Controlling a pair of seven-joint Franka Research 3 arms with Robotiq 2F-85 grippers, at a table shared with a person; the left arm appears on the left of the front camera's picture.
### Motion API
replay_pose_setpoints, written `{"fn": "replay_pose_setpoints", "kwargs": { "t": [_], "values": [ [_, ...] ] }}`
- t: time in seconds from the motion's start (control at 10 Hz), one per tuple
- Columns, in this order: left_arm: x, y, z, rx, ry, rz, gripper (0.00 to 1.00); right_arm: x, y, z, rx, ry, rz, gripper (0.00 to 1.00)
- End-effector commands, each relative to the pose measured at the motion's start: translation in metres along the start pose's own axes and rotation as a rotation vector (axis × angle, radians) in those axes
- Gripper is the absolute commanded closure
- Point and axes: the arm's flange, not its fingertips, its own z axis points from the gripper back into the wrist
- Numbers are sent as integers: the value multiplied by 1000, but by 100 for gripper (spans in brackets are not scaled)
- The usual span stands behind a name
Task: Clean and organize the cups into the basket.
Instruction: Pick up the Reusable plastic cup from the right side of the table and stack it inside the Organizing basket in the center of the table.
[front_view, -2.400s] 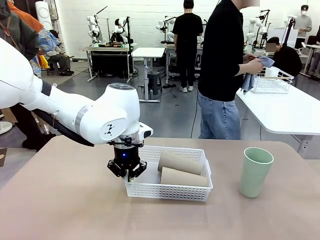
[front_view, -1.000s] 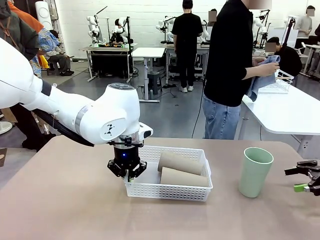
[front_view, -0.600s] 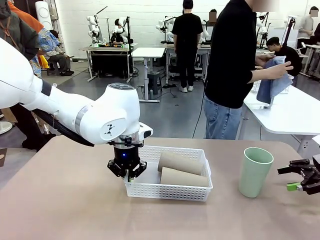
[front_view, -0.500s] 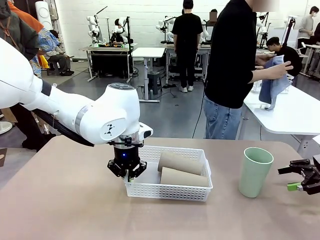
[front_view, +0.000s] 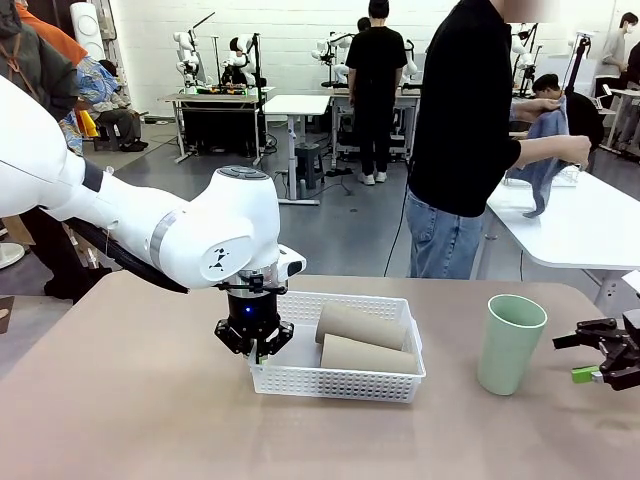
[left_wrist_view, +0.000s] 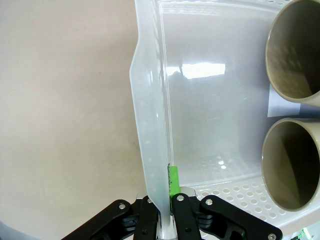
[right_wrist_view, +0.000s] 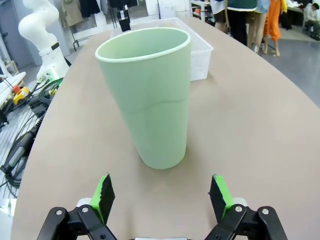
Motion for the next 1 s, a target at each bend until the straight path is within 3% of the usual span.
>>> {"fn": "replay_pose_setpoints", "kwargs": {
  "t": [0.0, 0.2, 0.9],
  "values": [
    [-2, -1, -2, 4, 3, 0, 100, -4, -6, -21, 13, 4, 44, 0],
    [-2, -1, -2, 4, 3, 0, 100, -2, -12, -38, 27, -15, 110, 0],
    [-2, -1, -2, 4, 3, 0, 100, 6, -20, -70, 76, -20, 123, 0]
  ]
}}
